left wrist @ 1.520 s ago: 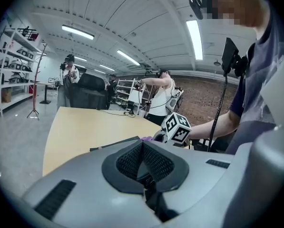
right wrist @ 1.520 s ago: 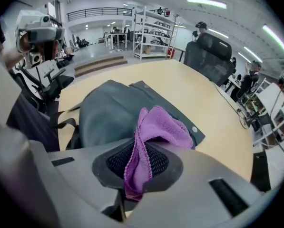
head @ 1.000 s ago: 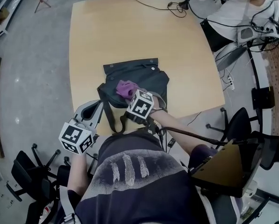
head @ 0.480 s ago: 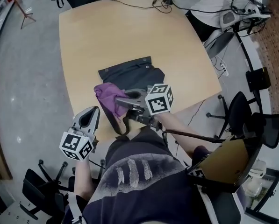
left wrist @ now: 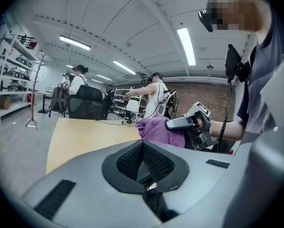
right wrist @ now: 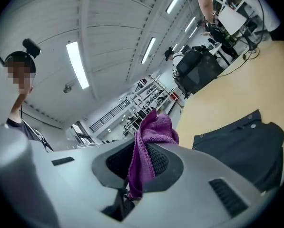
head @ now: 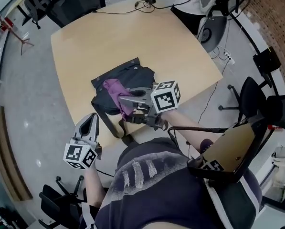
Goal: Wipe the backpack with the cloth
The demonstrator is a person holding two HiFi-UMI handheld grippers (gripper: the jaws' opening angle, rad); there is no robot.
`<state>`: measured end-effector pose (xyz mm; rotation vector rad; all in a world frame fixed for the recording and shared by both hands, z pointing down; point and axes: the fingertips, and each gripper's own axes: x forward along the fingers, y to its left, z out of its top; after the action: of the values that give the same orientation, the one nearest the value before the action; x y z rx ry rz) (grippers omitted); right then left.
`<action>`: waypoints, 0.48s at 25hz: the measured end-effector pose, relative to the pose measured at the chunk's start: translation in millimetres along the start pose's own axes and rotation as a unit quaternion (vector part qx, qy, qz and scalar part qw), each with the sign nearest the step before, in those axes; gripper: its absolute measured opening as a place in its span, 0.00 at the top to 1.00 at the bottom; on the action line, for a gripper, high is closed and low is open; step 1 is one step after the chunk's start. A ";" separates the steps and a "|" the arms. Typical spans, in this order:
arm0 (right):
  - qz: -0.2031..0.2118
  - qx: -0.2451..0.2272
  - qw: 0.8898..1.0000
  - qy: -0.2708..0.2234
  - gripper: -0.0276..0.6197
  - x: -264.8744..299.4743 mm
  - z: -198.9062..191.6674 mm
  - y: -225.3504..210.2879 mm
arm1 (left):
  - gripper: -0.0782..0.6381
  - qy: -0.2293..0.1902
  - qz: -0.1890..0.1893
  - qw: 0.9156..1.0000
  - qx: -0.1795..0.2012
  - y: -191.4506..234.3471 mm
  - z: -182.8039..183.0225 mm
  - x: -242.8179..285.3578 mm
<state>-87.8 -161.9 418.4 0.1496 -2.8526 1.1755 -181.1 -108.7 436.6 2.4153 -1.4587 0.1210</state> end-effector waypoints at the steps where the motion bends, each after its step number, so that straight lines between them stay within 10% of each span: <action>1: 0.010 0.005 1.000 0.002 0.91 -7.3 -1.6 3.9 | 0.88 0.000 0.009 1.000 -0.008 -7.5 -2.4 -0.3; 12: 0.095 0.049 0.993 0.050 0.91 -138.3 -53.7 32.9 | 0.88 0.012 0.067 0.998 -0.007 -176.2 -33.3 14.9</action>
<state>46.7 -91.3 421.6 -0.1773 -2.7720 1.3170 -16.9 -35.2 432.1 2.2953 -1.6043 0.1697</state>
